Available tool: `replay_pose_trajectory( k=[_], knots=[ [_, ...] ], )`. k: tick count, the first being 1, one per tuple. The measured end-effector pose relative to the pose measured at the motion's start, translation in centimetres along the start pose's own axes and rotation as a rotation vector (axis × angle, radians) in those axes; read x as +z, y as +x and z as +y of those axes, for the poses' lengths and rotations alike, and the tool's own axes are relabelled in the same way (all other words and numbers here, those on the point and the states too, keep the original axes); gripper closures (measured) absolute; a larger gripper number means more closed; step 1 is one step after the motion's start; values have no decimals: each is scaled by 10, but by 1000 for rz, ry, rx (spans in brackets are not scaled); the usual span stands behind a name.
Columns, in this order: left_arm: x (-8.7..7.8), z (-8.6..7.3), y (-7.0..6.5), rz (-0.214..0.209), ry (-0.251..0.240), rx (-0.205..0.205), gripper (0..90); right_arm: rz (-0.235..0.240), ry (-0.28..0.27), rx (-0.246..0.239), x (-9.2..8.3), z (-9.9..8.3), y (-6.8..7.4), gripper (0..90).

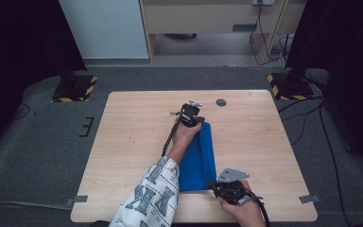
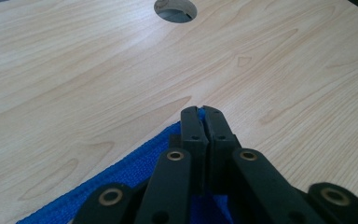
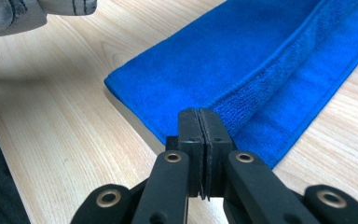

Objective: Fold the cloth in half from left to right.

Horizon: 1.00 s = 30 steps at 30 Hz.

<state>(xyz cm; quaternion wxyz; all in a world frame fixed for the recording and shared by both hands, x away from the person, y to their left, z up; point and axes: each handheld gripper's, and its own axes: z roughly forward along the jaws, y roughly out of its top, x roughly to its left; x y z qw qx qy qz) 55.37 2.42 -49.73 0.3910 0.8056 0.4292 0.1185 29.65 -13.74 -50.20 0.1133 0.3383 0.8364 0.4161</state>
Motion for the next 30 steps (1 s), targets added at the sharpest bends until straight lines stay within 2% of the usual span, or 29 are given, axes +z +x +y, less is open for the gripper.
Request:
replay_pose_trajectory(
  k=[9, 12, 17, 20, 21, 22, 23, 24, 26, 30],
  knots=[
    [6, 1, -3, -6, 10, -9, 877, 11, 2, 16, -1, -2, -1, 884],
    [8, 3, -6, -3, 14, -3, 875, 23, -2, 34, -2, -3, -3, 885],
    [13, 1, -6, -2, 23, 1, 858, 31, 0, 35, -2, -2, -3, 878],
    [15, 0, -7, 4, 17, 3, 753, 24, 19, 47, 0, -4, -5, 777],
    [15, 1, -9, 12, 6, 7, 646, 6, 28, 54, 1, -6, -7, 685],
    [15, 1, -9, 12, 6, 7, 601, 6, 28, 54, 1, -6, -7, 685],
    [14, 1, -9, 12, -3, 14, 601, 2, 32, 56, 1, -6, -9, 650],
    [13, 2, -10, 13, -10, 20, 499, -11, 41, 74, 2, -8, -12, 555],
    [10, 3, -9, 7, -19, 30, 466, -19, 45, 79, 2, -9, -14, 529],
    [1, 5, -6, 0, -26, 33, 347, -41, 52, 89, 4, -10, -20, 389]
  ],
)
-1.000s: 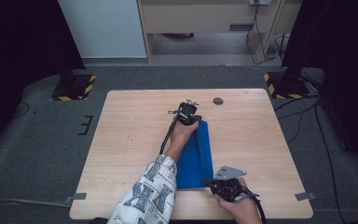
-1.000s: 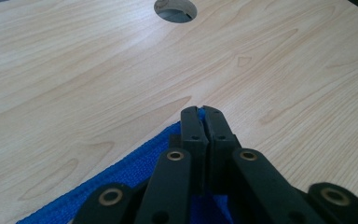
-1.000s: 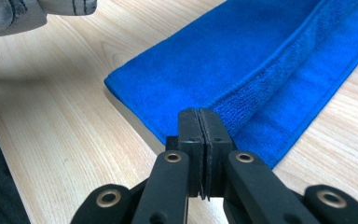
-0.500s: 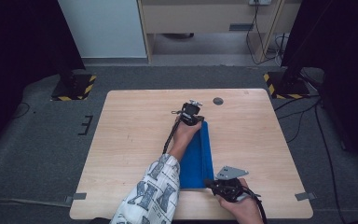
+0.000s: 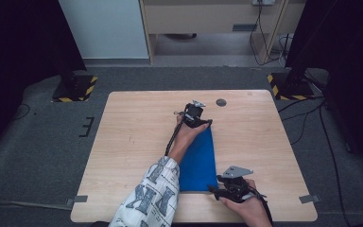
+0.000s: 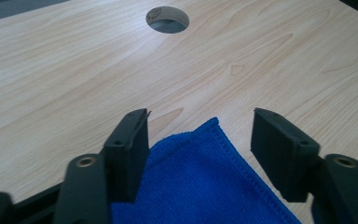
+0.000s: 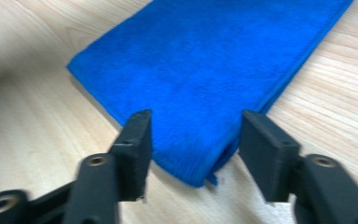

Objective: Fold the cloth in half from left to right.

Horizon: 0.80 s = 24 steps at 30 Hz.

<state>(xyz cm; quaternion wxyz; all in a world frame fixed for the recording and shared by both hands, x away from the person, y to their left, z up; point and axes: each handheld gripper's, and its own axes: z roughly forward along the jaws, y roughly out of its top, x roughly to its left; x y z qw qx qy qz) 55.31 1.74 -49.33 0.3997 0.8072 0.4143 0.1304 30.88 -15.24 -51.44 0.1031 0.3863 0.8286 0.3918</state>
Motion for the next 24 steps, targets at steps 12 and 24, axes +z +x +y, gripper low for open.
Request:
replay_pose_trajectory(
  k=[12, 24],
  knots=[
    [-33, -21, 5, -16, -8, -14, 134, -23, -18, -7, 16, 12, -9, 86],
    [-70, -47, 17, 34, -30, 28, 80, -51, -40, -1, 28, 30, -31, 90]
  ],
)
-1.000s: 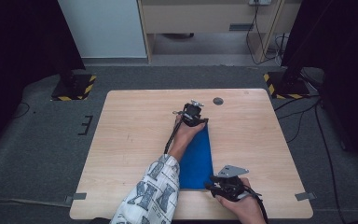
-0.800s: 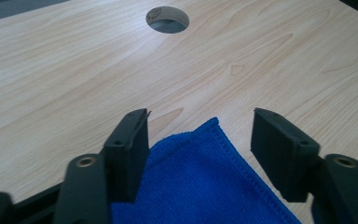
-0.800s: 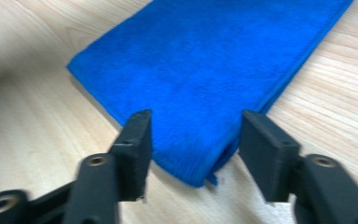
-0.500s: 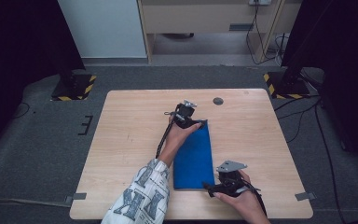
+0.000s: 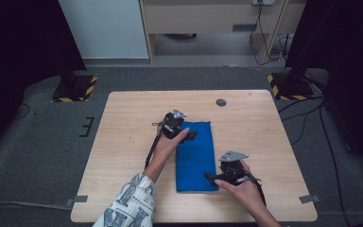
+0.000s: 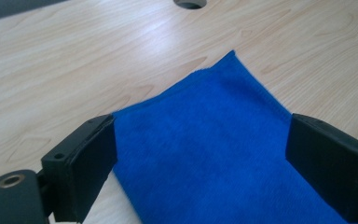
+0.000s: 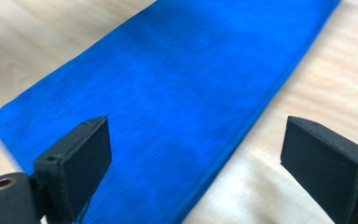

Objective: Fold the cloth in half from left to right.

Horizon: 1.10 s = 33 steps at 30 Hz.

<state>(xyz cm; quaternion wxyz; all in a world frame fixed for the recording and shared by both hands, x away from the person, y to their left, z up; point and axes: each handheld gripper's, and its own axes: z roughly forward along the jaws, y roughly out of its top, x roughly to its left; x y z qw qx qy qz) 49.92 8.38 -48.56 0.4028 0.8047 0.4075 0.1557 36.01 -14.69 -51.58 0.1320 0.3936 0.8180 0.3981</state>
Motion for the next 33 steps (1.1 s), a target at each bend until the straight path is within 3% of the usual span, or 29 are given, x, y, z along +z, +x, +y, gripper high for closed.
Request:
replay_pose_trajectory(
  k=[8, 13, 17, 20, 22, 28, 31, 33],
  knots=[
    [-20, -4, 8, 1, 3, 7, 74, 13, -20, -38, 6, 13, -6, 69],
    [-28, -3, 5, 34, 5, 66, 82, 29, -7, -69, 14, 22, -9, 90],
    [-30, -6, 3, 18, 1, 69, 88, 21, 4, -62, 23, 29, -20, 108],
    [-28, -10, 1, 20, 22, 114, 95, 14, 16, -63, 29, 38, -32, 112],
    [-28, -11, 1, 18, 22, 122, 95, -2, 17, -68, 32, 43, -38, 116],
    [-33, -11, 13, 40, -7, 88, 95, -39, 21, -63, 35, 53, -56, 119],
    [-37, -12, 17, 35, 2, 66, 95, -38, 27, -50, 35, 57, -61, 109],
    [-40, -15, 19, 53, 9, 73, 95, -51, 22, -38, 33, 65, -68, 108]
  ],
)
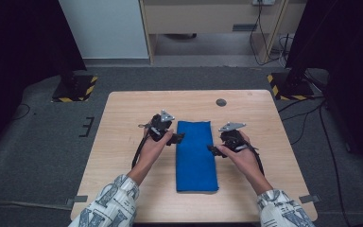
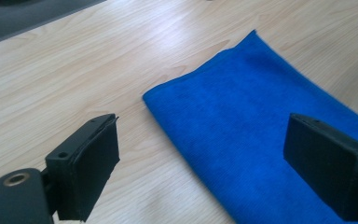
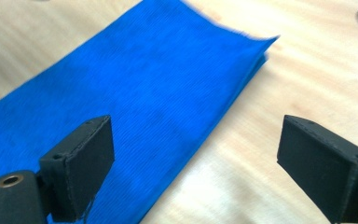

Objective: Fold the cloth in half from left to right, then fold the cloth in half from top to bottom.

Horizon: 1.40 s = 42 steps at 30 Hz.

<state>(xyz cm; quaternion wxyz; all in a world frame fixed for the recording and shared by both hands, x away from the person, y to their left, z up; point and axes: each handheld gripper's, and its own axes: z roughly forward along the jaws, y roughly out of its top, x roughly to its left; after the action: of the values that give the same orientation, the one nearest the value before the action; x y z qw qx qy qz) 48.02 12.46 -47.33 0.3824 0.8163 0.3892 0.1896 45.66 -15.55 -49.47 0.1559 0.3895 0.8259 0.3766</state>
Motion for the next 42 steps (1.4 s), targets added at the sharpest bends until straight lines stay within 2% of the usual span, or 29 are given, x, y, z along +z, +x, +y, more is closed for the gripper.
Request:
replay_pose_trajectory(
  k=[5, 8, 10, 15, 16, 17, 19, 22, 24, 25, 29, 34, 39, 42],
  knots=[
    [-4, -3, 8, 12, 16, -21, 95, -5, -18, 31, -2, 10, -4, 105],
    [-1, -2, 15, 3, 33, -40, 97, -7, -8, 35, 4, 17, -6, 108],
    [2, -2, 18, 17, 30, -55, 99, -7, -7, 42, 9, 22, -8, 117],
    [16, 0, 25, 22, 46, -92, 117, -37, 7, 58, 29, 35, -16, 193],
    [19, 1, 26, 16, 53, -93, 118, -42, 9, 67, 34, 38, -19, 209],
    [22, 3, 26, 13, 70, -94, 160, -50, 28, 71, 42, 44, -24, 260],
    [28, 6, 26, 14, 92, -94, 169, -53, 39, 67, 46, 47, -26, 271],
    [37, 8, 27, 17, 116, -81, 170, -53, 62, 71, 56, 58, -30, 352],
    [44, 8, 31, 10, 126, -96, 171, -54, 68, 71, 57, 60, -31, 359],
    [46, 8, 33, 11, 110, -119, 173, -56, 77, 74, 60, 63, -33, 370],
    [53, 4, 40, 10, 83, -158, 218, -67, 87, 80, 67, 67, -38, 434],
    [62, -2, 43, 15, 112, -157, 248, -65, 96, 92, 74, 65, -43, 476],
    [68, -3, 40, 22, 114, -140, 265, -73, 101, 124, 83, 61, -48, 484],
    [72, -3, 38, 25, 112, -129, 282, -79, 112, 125, 87, 59, -48, 479]
  ],
)
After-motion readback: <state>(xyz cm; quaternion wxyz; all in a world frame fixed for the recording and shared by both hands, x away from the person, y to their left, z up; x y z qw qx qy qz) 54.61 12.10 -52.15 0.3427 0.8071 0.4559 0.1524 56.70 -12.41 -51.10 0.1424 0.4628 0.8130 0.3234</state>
